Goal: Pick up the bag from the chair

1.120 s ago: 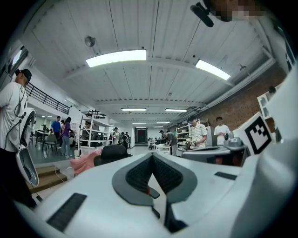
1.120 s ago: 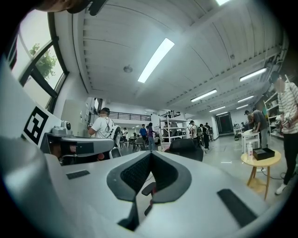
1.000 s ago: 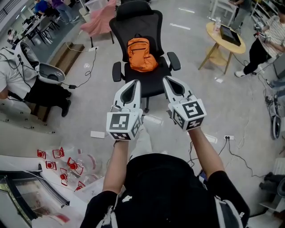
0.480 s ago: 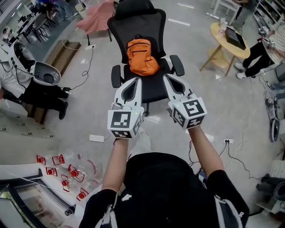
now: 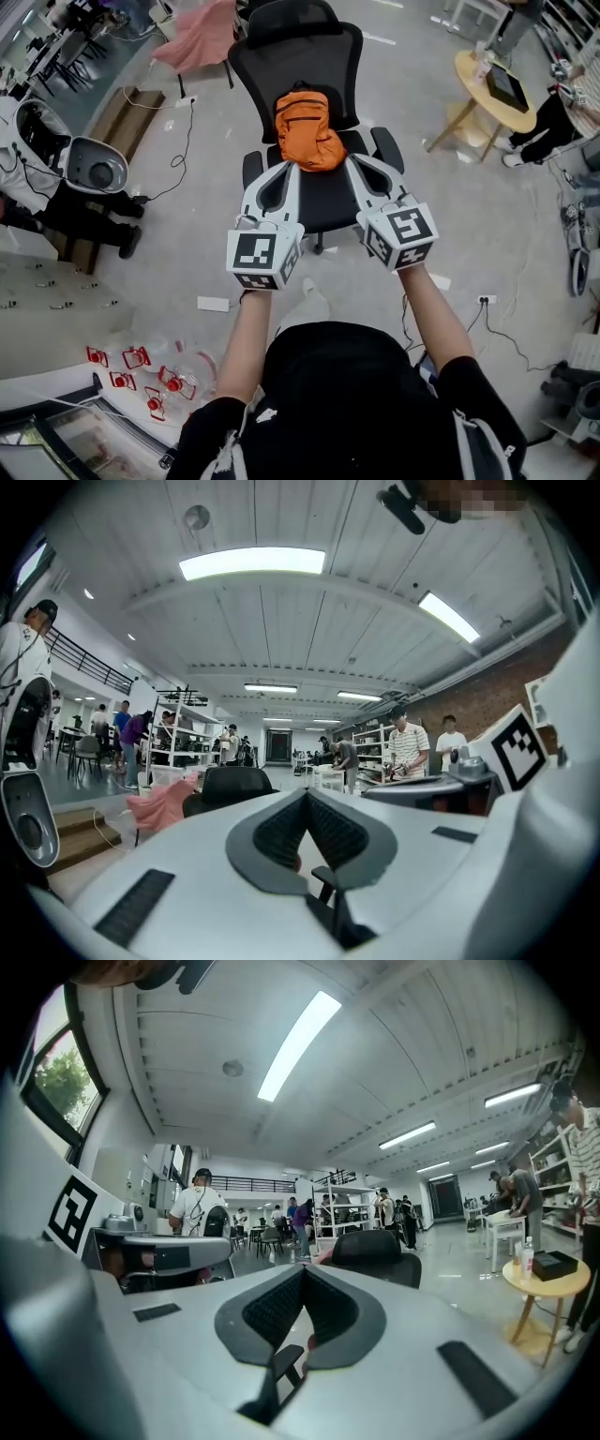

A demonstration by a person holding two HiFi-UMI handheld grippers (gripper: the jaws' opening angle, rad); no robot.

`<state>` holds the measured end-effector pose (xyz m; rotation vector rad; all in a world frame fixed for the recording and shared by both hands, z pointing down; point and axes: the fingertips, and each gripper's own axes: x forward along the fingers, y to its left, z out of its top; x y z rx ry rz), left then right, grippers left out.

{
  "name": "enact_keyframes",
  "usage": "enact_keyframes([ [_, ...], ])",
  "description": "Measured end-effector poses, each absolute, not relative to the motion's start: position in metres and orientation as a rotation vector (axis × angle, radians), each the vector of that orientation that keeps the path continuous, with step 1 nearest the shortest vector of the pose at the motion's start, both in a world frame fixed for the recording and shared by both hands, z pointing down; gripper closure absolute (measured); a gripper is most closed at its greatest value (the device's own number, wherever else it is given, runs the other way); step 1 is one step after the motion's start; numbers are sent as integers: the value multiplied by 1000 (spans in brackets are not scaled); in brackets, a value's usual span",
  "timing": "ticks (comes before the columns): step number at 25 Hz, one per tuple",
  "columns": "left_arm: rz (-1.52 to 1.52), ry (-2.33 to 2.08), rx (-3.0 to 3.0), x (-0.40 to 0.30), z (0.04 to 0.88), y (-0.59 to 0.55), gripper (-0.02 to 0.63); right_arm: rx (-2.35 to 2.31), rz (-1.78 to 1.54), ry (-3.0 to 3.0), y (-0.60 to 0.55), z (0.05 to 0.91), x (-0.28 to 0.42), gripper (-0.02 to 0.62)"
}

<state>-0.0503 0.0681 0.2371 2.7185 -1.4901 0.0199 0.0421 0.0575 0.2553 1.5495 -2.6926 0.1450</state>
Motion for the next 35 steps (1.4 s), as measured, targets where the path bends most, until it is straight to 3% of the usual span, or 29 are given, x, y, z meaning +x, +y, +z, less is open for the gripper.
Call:
enact_keyframes([
  [14, 4, -1430, 2705, -102, 253, -10, 603, 1570, 151, -2654, -24, 264, -11, 597],
  [35, 63, -1406, 2600, -63, 317, -135, 603, 1491, 297, -2599, -162, 330, 23, 597],
])
